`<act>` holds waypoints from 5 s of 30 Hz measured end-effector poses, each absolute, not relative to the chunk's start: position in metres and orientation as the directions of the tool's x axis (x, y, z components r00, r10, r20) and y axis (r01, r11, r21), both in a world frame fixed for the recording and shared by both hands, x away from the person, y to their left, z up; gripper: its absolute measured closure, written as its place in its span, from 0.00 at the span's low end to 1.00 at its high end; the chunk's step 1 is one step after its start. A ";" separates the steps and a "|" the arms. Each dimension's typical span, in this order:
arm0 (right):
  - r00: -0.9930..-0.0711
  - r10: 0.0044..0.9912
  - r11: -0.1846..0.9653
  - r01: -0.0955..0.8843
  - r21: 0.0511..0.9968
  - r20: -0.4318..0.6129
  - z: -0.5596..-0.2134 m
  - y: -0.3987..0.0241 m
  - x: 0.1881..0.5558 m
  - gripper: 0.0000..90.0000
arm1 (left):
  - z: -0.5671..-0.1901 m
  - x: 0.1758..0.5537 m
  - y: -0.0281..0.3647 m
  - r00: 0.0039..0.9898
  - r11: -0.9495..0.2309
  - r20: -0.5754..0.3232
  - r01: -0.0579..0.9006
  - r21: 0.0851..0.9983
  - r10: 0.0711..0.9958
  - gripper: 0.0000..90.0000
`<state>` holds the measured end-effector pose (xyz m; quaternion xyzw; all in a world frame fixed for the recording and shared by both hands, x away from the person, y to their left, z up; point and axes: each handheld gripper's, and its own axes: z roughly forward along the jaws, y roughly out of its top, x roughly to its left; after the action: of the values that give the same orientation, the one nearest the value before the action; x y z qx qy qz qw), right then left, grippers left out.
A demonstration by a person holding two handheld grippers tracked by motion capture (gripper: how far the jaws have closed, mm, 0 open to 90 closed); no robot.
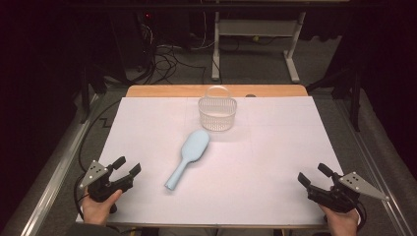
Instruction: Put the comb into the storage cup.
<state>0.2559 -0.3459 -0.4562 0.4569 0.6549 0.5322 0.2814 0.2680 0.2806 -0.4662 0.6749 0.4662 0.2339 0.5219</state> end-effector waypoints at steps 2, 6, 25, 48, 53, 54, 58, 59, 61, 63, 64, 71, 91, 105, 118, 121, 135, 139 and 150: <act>-0.423 0.899 0.014 0.297 0.955 0.118 -0.456 -0.346 0.256 0.18 | -0.466 0.268 0.281 0.456 -0.020 -0.171 0.385 0.923 0.874 0.36; -0.426 0.897 0.021 0.299 0.954 0.114 -0.456 -0.345 0.256 0.18 | -0.466 0.267 0.282 0.453 -0.020 -0.172 0.388 0.922 0.875 0.36; -0.442 0.890 0.028 0.295 0.955 0.110 -0.456 -0.344 0.256 0.18 | -0.464 0.268 0.277 0.468 -0.046 -0.161 0.401 0.915 0.869 0.35; -0.451 0.886 0.034 0.298 0.954 0.109 -0.456 -0.343 0.256 0.18 | -0.460 0.274 0.267 0.488 -0.046 -0.164 0.390 0.920 0.858 0.35; -0.449 0.887 0.032 0.298 0.954 0.111 -0.456 -0.343 0.256 0.18 | -0.459 0.274 0.263 0.498 -0.053 -0.159 0.385 0.922 0.853 0.35; -0.450 0.886 0.033 0.297 0.954 0.109 -0.456 -0.343 0.256 0.18 | -0.459 0.275 0.261 0.504 -0.058 -0.157 0.384 0.921 0.850 0.35; -0.451 0.886 0.036 0.298 0.954 0.108 -0.456 -0.343 0.257 0.18 | -0.458 0.276 0.257 0.510 -0.060 -0.157 0.383 0.922 0.846 0.35; -0.451 0.886 0.036 0.298 0.954 0.108 -0.456 -0.343 0.257 0.18 | -0.458 0.276 0.256 0.512 -0.061 -0.156 0.382 0.922 0.844 0.35; -0.451 0.886 0.037 0.297 0.954 0.106 -0.456 -0.343 0.257 0.18 | -0.457 0.277 0.254 0.517 -0.063 -0.156 0.381 0.922 0.842 0.35; -0.453 0.885 0.038 0.298 0.954 0.107 -0.456 -0.343 0.257 0.18 | -0.457 0.277 0.252 0.522 -0.065 -0.157 0.381 0.922 0.839 0.35; -0.452 0.886 0.038 0.297 0.954 0.106 -0.456 -0.343 0.257 0.18 | -0.457 0.278 0.251 0.524 -0.066 -0.157 0.382 0.922 0.837 0.35; -0.454 0.885 0.038 0.299 0.953 0.107 -0.456 -0.343 0.257 0.18 | -0.456 0.279 0.249 0.526 -0.060 -0.162 0.379 0.923 0.835 0.35; -0.456 0.883 0.040 0.302 0.953 0.108 -0.456 -0.342 0.257 0.18 | -0.453 0.283 0.236 0.550 -0.074 -0.156 0.373 0.925 0.820 0.35; -0.460 0.881 0.034 0.302 0.953 0.114 -0.456 -0.342 0.257 0.18 | -0.450 0.286 0.228 0.567 -0.079 -0.157 0.369 0.926 0.808 0.35; -0.461 0.880 0.032 0.302 0.953 0.116 -0.455 -0.342 0.256 0.18 | -0.447 0.290 0.217 0.588 -0.094 -0.150 0.364 0.927 0.795 0.35; -0.461 0.880 0.032 0.302 0.953 0.116 -0.455 -0.342 0.256 0.18 | -0.446 0.291 0.215 0.593 -0.095 -0.150 0.361 0.928 0.791 0.35; -0.464 0.878 0.030 0.303 0.953 0.120 -0.455 -0.342 0.256 0.18 | -0.444 0.296 0.204 0.606 -0.103 -0.149 0.362 0.926 0.782 0.35; -0.465 0.877 0.030 0.303 0.952 0.120 -0.455 -0.342 0.256 0.18 | -0.444 0.298 0.200 0.613 -0.113 -0.146 0.364 0.925 0.777 0.35; -0.467 0.876 0.029 0.302 0.953 0.121 -0.455 -0.342 0.256 0.18 | -0.443 0.303 0.185 0.634 -0.134 -0.140 0.364 0.922 0.760 0.35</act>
<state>0.2558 -0.3420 -0.4552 0.4422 0.6661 0.5384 0.2664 0.3032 0.1853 -0.4429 0.7297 0.3851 0.1855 0.5336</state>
